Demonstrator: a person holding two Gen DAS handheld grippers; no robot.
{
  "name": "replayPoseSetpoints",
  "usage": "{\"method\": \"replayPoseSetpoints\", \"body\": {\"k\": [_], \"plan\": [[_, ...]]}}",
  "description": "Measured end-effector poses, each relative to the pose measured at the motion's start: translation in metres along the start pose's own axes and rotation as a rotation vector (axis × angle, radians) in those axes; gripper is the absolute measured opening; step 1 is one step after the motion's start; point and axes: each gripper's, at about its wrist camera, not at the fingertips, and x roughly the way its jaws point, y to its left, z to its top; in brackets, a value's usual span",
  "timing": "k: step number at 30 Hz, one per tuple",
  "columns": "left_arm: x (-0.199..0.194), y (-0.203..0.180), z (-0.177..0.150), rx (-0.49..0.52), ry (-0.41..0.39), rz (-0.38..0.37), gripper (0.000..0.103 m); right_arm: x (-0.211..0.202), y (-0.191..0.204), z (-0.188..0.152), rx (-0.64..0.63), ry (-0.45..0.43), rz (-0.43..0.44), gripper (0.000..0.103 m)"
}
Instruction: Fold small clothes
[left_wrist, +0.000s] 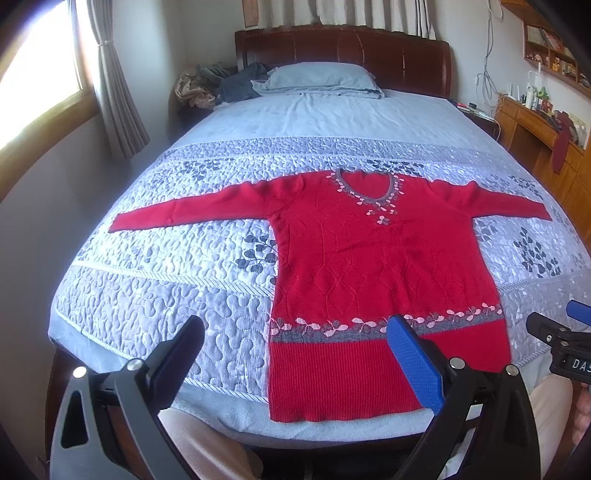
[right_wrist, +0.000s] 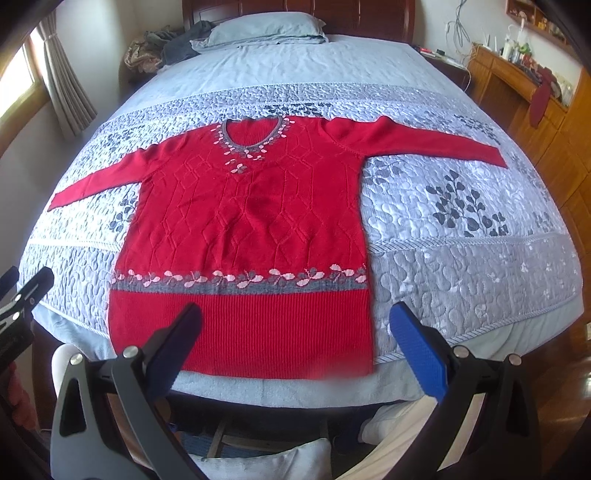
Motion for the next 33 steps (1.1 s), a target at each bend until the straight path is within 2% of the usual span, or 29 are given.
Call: {"method": "replayPoseSetpoints", "body": {"k": [33], "plan": [[0.0056,-0.0006,0.0085,0.009,-0.005,0.022,0.099,0.0074,-0.0027,0.0082,0.015,-0.026,0.046,0.1]]}}
